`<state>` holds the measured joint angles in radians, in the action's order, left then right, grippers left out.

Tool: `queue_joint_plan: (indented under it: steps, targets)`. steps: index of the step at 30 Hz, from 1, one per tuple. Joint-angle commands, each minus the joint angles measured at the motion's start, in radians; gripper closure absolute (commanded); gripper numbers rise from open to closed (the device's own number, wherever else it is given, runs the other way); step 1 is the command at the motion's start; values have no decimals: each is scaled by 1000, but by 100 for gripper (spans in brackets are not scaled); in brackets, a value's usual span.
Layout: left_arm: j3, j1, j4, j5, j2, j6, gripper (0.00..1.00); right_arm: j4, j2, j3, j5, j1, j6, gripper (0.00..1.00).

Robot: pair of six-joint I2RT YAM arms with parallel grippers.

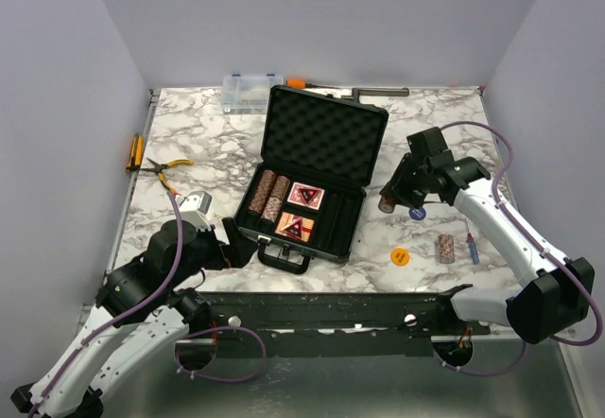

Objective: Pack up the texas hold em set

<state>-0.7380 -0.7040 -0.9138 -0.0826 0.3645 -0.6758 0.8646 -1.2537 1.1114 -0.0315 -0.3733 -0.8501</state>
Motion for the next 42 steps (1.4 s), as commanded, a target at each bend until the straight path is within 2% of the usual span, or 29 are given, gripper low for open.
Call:
queue_joint_plan:
  steps: [1,21,30,42]
  targets:
    - [11,9,15,24,-13,4,1,-28,-12,40,43,-38,-71,99]
    - [12,14,15,20,-15,0,2,-75,-170,107,-40,-290,-235,99]
    - [12,17,16,20,-15,0,1,-98,-262,142,-59,-349,-250,99]
    - [13,15,16,21,-9,-1,2,-92,-434,264,-82,-352,-178,99]
